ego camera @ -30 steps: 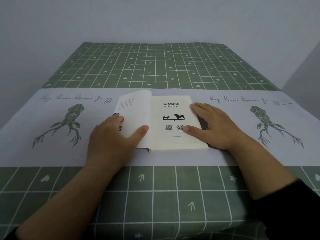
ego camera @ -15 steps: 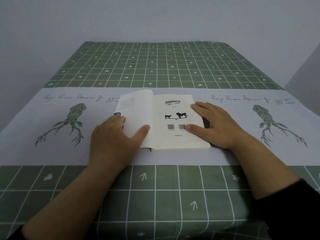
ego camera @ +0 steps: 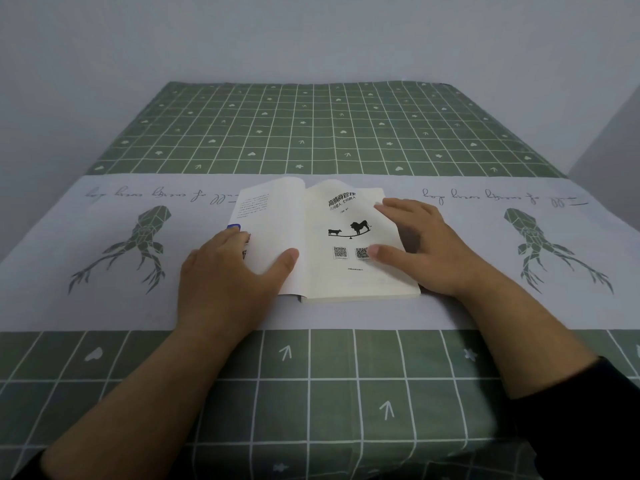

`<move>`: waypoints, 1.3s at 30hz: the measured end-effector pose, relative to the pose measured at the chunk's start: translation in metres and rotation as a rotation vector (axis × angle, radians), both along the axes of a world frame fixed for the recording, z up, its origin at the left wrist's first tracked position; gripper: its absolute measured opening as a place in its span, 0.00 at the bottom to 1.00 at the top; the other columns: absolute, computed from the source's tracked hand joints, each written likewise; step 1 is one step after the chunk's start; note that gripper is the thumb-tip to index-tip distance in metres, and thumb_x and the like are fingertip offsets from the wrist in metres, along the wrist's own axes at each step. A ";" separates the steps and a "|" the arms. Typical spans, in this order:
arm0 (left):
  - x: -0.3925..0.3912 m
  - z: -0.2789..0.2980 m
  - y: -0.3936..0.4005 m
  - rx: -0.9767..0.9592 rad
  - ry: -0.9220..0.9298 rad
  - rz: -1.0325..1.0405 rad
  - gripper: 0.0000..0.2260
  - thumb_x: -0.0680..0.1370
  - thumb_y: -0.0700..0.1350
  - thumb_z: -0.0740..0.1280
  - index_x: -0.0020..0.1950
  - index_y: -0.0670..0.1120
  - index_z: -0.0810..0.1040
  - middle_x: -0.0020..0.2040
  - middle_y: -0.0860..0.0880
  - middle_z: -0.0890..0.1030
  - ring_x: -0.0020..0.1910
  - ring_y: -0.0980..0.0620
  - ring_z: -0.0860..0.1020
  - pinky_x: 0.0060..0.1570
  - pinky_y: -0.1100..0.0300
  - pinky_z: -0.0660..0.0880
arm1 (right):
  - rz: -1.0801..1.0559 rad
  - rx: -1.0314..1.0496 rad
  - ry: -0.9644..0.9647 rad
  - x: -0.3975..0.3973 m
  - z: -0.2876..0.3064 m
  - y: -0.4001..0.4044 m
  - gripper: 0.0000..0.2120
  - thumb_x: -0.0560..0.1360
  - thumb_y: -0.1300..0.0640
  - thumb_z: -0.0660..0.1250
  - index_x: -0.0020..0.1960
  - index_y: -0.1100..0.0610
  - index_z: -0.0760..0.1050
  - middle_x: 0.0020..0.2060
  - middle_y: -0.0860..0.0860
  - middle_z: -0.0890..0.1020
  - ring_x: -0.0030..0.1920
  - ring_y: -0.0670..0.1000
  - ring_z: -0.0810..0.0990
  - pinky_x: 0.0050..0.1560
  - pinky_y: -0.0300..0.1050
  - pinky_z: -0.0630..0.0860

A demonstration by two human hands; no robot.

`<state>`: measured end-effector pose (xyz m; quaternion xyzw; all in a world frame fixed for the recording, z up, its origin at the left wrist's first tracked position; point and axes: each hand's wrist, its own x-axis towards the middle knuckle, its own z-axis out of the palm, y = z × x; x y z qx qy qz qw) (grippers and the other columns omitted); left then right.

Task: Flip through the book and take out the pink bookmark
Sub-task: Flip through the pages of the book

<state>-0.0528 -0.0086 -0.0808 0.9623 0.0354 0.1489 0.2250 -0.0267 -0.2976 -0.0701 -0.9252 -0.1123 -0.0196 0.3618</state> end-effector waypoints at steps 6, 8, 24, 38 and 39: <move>-0.001 0.001 0.001 -0.007 0.001 -0.003 0.40 0.71 0.74 0.58 0.69 0.44 0.75 0.72 0.48 0.74 0.68 0.46 0.72 0.67 0.44 0.68 | 0.020 0.317 0.046 -0.005 0.007 0.009 0.37 0.67 0.31 0.69 0.75 0.36 0.69 0.72 0.41 0.73 0.72 0.36 0.68 0.67 0.33 0.65; -0.001 0.002 0.000 -0.016 -0.001 -0.006 0.40 0.71 0.73 0.58 0.68 0.44 0.75 0.72 0.48 0.74 0.69 0.46 0.72 0.68 0.44 0.67 | 0.077 0.398 0.062 -0.008 0.009 0.012 0.28 0.72 0.37 0.70 0.72 0.33 0.72 0.67 0.34 0.78 0.67 0.32 0.74 0.61 0.29 0.71; -0.002 0.003 0.000 -0.039 0.009 -0.002 0.42 0.69 0.75 0.56 0.69 0.44 0.74 0.72 0.49 0.73 0.70 0.48 0.70 0.69 0.43 0.66 | 0.252 0.463 0.202 -0.028 0.021 0.051 0.31 0.81 0.36 0.57 0.81 0.47 0.63 0.78 0.47 0.71 0.77 0.49 0.68 0.77 0.59 0.63; -0.005 0.007 0.004 -0.116 -0.002 -0.071 0.37 0.68 0.68 0.59 0.66 0.44 0.76 0.66 0.46 0.78 0.62 0.44 0.76 0.62 0.42 0.72 | 0.276 0.199 0.127 -0.025 0.025 0.081 0.46 0.71 0.20 0.46 0.81 0.45 0.62 0.81 0.37 0.59 0.78 0.32 0.53 0.79 0.38 0.48; -0.005 0.008 0.006 -0.124 0.008 -0.082 0.35 0.68 0.66 0.60 0.66 0.45 0.76 0.66 0.46 0.78 0.62 0.44 0.76 0.61 0.42 0.72 | 0.271 0.188 0.114 -0.024 0.023 0.083 0.47 0.71 0.19 0.45 0.81 0.45 0.63 0.81 0.37 0.58 0.78 0.32 0.53 0.79 0.39 0.49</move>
